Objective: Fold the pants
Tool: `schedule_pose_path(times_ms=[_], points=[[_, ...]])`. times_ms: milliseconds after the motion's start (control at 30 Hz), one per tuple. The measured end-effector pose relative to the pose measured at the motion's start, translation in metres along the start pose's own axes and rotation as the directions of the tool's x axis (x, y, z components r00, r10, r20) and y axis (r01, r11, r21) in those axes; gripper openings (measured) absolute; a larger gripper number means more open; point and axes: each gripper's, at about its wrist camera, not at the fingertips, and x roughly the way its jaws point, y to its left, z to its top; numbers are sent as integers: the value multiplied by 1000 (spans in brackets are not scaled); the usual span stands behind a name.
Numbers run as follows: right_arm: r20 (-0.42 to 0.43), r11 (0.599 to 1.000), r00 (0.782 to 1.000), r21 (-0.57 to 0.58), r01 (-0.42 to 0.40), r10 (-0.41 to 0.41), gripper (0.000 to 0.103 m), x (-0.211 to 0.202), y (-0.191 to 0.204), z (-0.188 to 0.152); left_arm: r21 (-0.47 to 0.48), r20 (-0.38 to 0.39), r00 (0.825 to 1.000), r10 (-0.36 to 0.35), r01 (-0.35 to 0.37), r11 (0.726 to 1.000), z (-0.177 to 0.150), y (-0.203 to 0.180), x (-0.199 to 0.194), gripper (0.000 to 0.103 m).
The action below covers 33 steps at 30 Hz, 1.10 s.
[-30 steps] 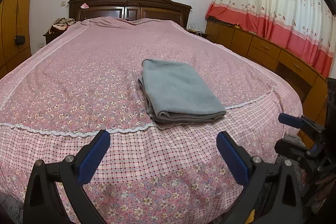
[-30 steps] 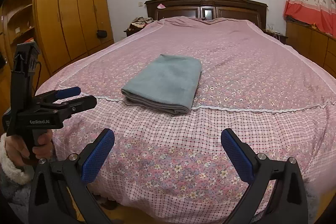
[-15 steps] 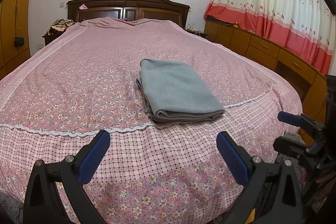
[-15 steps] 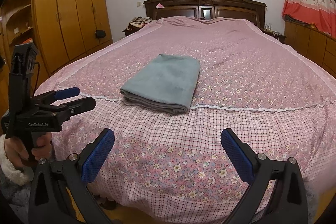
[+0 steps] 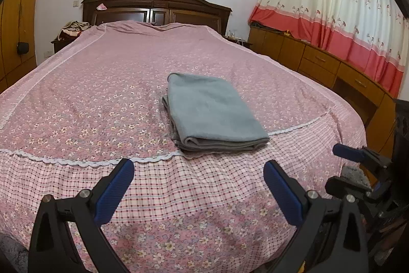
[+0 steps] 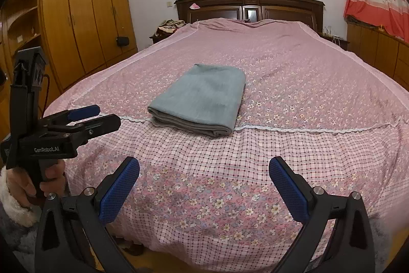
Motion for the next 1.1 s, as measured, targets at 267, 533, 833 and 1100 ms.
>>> schedule_pose_path(times_ms=[267,533,833,1100], points=[[-8,1000,1000,9,2,-2,103,0,0,-2,12,-3,1000,-3,3,1000,-2,-2,0,103],[-19,1000,1000,4,-1,1,103,5,3,-4,10,1,1000,-4,4,1000,-3,0,-2,103],[-31,1000,1000,-6,-1,1,103,9,7,-6,4,-1,1000,-6,6,1000,-3,2,-2,103],[-34,1000,999,7,0,0,103,9,4,-8,16,1,1000,3,-3,1000,-4,1,-1,103]])
